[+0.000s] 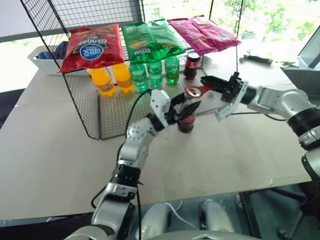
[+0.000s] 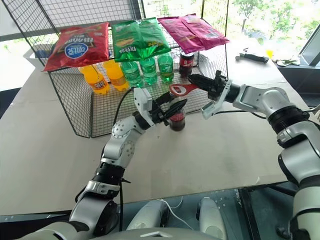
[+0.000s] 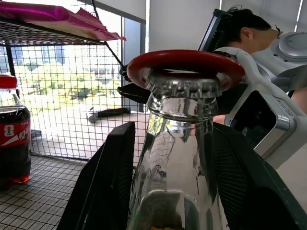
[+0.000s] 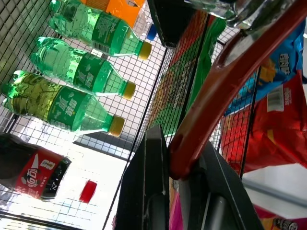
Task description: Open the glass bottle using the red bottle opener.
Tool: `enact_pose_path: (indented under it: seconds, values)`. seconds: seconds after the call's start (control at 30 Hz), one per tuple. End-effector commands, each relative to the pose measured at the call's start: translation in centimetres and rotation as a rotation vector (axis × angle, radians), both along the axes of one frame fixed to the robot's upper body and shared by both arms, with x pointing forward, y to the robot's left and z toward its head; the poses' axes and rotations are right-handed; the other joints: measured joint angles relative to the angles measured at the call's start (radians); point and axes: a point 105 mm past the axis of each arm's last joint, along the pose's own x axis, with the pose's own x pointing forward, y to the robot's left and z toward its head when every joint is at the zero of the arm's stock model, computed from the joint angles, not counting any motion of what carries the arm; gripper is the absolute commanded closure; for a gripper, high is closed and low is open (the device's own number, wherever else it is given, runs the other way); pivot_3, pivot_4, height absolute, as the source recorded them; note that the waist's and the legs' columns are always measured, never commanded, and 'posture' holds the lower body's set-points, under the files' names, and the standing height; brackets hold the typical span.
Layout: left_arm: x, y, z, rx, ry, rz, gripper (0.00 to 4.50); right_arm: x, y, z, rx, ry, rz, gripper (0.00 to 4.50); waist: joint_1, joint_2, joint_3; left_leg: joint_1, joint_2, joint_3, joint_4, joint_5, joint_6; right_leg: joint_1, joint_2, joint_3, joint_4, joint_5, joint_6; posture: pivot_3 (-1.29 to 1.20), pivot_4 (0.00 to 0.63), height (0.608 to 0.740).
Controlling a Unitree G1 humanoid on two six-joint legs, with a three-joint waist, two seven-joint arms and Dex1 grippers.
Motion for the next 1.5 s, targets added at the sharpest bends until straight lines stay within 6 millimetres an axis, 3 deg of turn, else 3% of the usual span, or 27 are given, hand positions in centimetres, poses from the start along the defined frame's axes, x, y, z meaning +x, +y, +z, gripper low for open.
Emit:
enact_pose_path:
  seconds: [0.03,0.27,0.4,0.63,1.03,1.17,1.27,1.3,1.4,1.43,1.5]
  values:
    - [0.1,-1.0,-2.8,0.058,0.081,-0.019,2.20,2.1,-4.9,4.3,0.267,-0.005,-0.219,4.50,-0.001,0.000,0.000,0.000,0.000,0.000,0.000,0.000,0.000,0.000,0.000,0.000,0.000,0.000,0.000,0.00,0.150,0.740]
    - [0.6,-1.4,-2.1,0.042,0.056,-0.019,2.20,2.6,-4.9,3.6,0.670,0.310,-0.195,4.50,-0.019,0.000,0.000,0.000,0.002,0.000,-0.001,0.000,0.000,0.000,0.001,0.000,-0.003,0.000,0.000,0.00,0.150,0.740]
    - [0.6,-1.1,-2.3,0.056,0.054,-0.016,2.20,2.1,-3.3,2.6,0.835,0.508,-0.116,4.50,-0.040,0.000,0.001,-0.001,0.004,-0.002,-0.002,0.000,0.001,-0.002,0.002,0.000,-0.003,0.000,0.000,0.00,0.150,0.740]
    - [1.1,-1.1,-2.3,0.068,0.044,-0.001,2.20,-0.1,-1.1,1.4,0.887,0.627,-0.055,4.50,-0.061,0.001,0.001,-0.001,0.007,-0.003,-0.001,0.000,0.001,-0.003,0.003,0.001,0.000,0.000,0.000,0.00,0.150,0.740]
    - [1.3,-0.5,-3.4,0.119,0.045,0.036,2.20,-0.8,-0.3,0.2,0.950,0.674,-0.056,4.50,-0.060,0.000,0.001,0.000,0.005,-0.003,-0.001,0.000,0.001,-0.003,0.002,0.001,0.000,0.000,0.000,0.00,0.150,0.740]
    - [1.6,0.5,-2.6,0.069,0.041,0.090,2.20,-1.9,-0.1,-0.8,1.081,0.765,-0.001,4.50,-0.060,0.001,0.001,0.000,0.005,-0.003,-0.001,0.000,0.001,-0.003,0.002,0.001,0.001,0.000,0.000,0.00,0.150,0.740]
    - [0.8,2.2,-2.4,0.049,0.030,0.106,2.20,-3.5,-0.1,-2.7,1.240,0.963,0.044,4.50,-0.063,0.001,0.001,0.000,0.007,-0.003,-0.001,0.000,0.001,-0.004,0.002,0.002,0.001,0.000,0.000,0.00,0.150,0.740]
    - [0.5,2.9,-2.5,0.057,0.029,0.121,2.22,-4.2,-0.2,-3.8,1.277,1.039,0.041,4.09,-0.064,0.001,0.001,0.000,0.008,-0.003,-0.002,0.000,0.000,-0.005,0.002,0.002,0.001,0.000,0.000,0.00,0.150,0.740]
    - [0.1,4.0,-2.8,0.077,0.040,0.150,1.46,-5.7,-0.1,-5.5,1.307,1.163,0.033,2.93,-0.063,0.001,0.001,-0.001,0.010,-0.002,-0.002,0.000,0.000,-0.006,0.003,0.002,0.002,0.000,0.000,0.00,0.150,0.740]
    - [0.0,4.3,-2.8,0.081,0.041,0.158,1.06,-6.0,0.0,-5.9,1.309,1.196,0.032,2.48,-0.063,0.001,0.001,-0.001,0.009,-0.002,-0.002,0.000,0.000,-0.006,0.002,0.003,0.002,0.000,0.000,0.00,0.150,0.740]
    - [-1.4,6.8,-3.2,0.079,0.076,0.202,0.16,-8.5,-0.1,-8.3,1.350,1.394,0.046,1.54,-0.061,0.001,0.001,-0.001,0.008,-0.001,0.000,0.000,0.001,-0.006,0.002,0.003,0.004,0.000,0.001,0.00,0.150,0.740]
